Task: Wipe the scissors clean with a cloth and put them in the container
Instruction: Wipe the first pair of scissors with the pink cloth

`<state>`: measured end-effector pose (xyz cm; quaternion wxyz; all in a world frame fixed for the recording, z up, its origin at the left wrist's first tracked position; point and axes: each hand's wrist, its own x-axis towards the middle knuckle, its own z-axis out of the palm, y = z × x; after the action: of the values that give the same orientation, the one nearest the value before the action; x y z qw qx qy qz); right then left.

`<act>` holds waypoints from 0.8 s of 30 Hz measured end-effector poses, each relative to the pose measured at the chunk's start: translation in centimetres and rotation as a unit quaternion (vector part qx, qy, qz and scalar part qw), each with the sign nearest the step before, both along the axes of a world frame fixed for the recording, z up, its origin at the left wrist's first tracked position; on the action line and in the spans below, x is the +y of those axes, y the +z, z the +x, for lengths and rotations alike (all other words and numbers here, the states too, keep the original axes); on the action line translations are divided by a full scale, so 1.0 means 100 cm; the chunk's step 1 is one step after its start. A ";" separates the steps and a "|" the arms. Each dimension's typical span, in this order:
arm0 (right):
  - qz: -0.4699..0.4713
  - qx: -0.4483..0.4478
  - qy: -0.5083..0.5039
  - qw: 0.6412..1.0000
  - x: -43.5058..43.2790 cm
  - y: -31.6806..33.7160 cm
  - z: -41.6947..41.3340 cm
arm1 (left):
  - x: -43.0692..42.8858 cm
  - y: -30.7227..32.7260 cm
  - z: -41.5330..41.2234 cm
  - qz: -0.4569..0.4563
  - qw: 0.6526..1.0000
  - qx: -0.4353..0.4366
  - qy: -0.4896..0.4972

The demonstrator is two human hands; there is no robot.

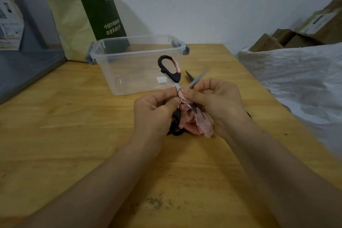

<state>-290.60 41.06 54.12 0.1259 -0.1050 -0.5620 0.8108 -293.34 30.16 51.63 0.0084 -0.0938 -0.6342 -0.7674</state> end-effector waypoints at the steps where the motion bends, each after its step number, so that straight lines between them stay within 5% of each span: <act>1: -0.015 -0.007 0.008 1.000 0.001 0.001 0.001 | 0.000 0.001 -0.001 0.012 1.000 -0.020 0.002; 6: 0.031 -0.018 0.002 0.999 0.007 0.005 0.005 | -0.001 0.003 -0.002 0.037 0.998 -0.053 0.005; 11: 0.217 0.035 -0.123 0.968 0.019 0.004 0.002 | -0.003 0.005 -0.003 0.033 0.999 -0.025 0.013; 16: 0.203 0.086 -0.055 0.974 0.001 0.003 0.005 | -0.001 0.006 0.002 0.030 0.999 -0.005 -0.013; 24: 0.386 0.117 -0.001 0.915 0.002 -0.011 0.000 | -0.001 0.007 0.003 0.046 0.998 -0.044 -0.008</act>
<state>-290.64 41.23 53.02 0.2221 0.0465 -0.8126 0.5369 -293.05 30.09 52.31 -0.0216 -0.0649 -0.5975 -0.7989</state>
